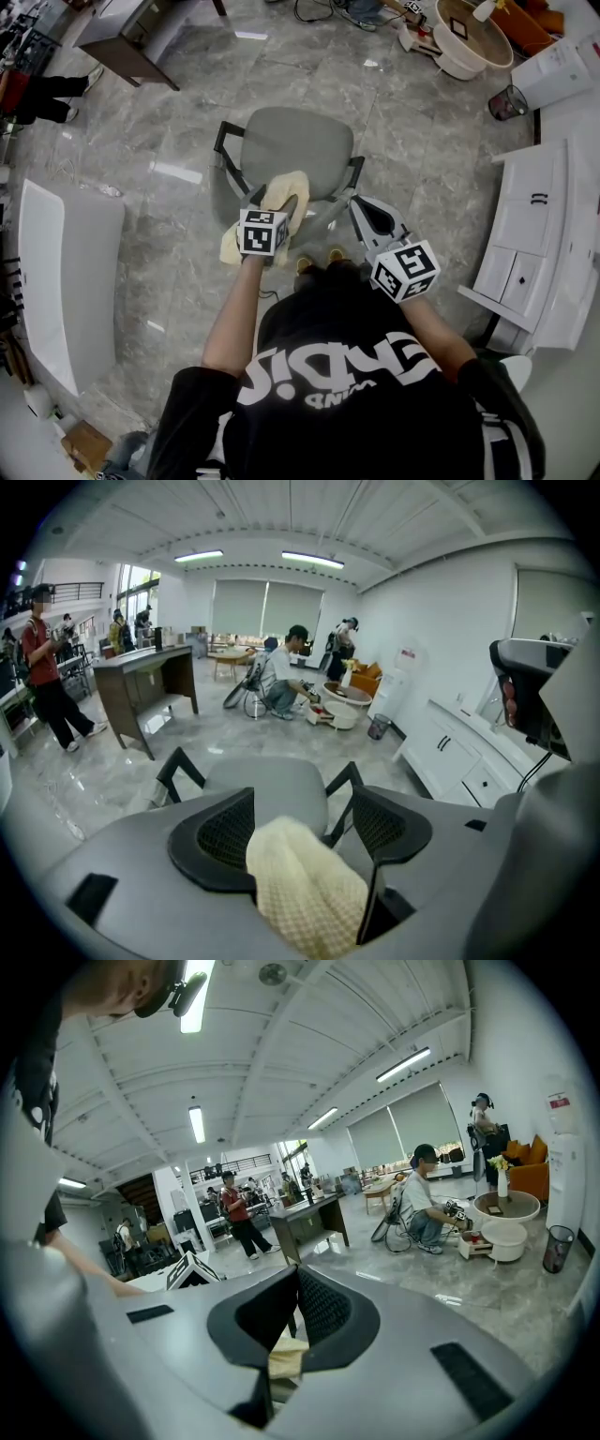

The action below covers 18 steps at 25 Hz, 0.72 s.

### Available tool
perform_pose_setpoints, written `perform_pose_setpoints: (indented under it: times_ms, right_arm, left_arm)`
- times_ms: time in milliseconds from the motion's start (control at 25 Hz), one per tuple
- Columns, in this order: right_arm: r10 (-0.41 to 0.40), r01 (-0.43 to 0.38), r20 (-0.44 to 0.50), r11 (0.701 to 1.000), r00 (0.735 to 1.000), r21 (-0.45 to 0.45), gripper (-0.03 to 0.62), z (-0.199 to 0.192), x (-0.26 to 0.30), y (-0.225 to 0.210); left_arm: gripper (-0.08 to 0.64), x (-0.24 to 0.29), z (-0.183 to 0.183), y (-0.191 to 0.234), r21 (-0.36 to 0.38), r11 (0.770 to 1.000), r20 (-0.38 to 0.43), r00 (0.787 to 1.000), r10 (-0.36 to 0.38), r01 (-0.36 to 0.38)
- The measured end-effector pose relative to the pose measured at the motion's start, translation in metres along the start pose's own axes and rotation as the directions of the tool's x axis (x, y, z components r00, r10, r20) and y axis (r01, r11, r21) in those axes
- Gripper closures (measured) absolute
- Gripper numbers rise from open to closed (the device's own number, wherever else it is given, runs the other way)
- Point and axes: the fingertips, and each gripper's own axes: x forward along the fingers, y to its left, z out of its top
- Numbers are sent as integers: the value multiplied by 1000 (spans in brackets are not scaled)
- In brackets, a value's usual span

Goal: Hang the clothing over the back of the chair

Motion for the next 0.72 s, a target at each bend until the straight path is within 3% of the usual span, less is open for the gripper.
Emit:
perform_pose_setpoints:
  times_ms: [400,480,640,720]
  right_arm:
    - [10,-10,1,1000,1000,-4,578,-2,-6,-1]
    - [14,-14,2,1000,1000,-6,578,-3,-8,-1]
    - [23,-23,4,1000,1000,-12,578,-2,-9,1]
    - [27,-27,5,1000,1000,-14,578,-2,-9,2]
  left_arm:
    - [241,-13,16,-2,-19,1000,37,999,15,-14]
    - [282,-19,24,-2,-17,999,62,998,29,-28]
    - [461,-33,38,0,-5,998,114,992,57,-57]
    - [487,-39,41,0,-6,998,131,989,68,-68]
